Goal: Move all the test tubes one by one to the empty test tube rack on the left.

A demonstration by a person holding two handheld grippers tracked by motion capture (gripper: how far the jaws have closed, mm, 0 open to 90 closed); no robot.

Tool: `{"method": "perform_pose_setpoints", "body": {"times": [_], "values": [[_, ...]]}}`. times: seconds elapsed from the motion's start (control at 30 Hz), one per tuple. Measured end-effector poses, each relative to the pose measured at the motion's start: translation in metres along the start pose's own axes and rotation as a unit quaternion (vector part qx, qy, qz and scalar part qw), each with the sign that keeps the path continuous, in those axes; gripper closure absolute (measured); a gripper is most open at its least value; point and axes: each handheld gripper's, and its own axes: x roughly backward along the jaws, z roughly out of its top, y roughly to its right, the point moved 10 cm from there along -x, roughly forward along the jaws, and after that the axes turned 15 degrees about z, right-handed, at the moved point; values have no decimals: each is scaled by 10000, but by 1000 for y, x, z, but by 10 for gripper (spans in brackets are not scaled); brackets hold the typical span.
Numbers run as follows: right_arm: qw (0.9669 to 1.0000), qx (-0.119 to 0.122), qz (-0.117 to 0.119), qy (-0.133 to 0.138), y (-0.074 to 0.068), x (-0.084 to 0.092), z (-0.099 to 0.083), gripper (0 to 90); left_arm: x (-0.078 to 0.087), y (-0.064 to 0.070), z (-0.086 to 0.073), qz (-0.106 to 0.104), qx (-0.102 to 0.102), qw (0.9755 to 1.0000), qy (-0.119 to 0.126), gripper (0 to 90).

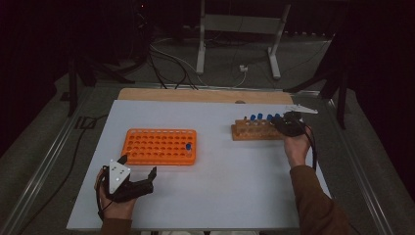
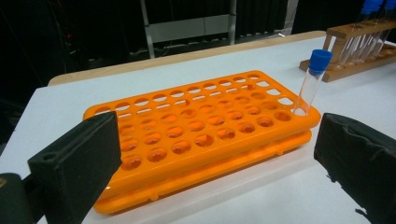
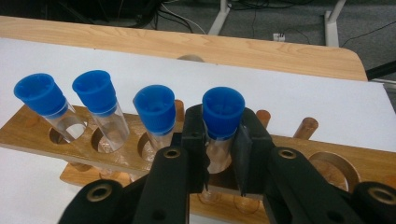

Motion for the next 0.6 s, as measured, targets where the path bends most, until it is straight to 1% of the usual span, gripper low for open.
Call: {"method": "perform_pose_setpoints", "body": {"times": [0.07, 0.27, 0.5, 0.6], "values": [[10000, 56, -41, -11, 1, 1, 1, 766, 0, 0, 0, 4, 3, 10000, -6, 18], [9998, 124, 0, 155, -3, 12, 10, 766, -1, 0, -1, 13, 6, 10000, -17, 18], [9994, 240, 10, 252, -7, 21, 20, 767, -2, -1, -1, 24, 8, 10000, -28, 18], [9992, 293, 10, 289, -9, 25, 24, 767, -2, -1, -2, 21, 39, 10000, -42, 18]]}}
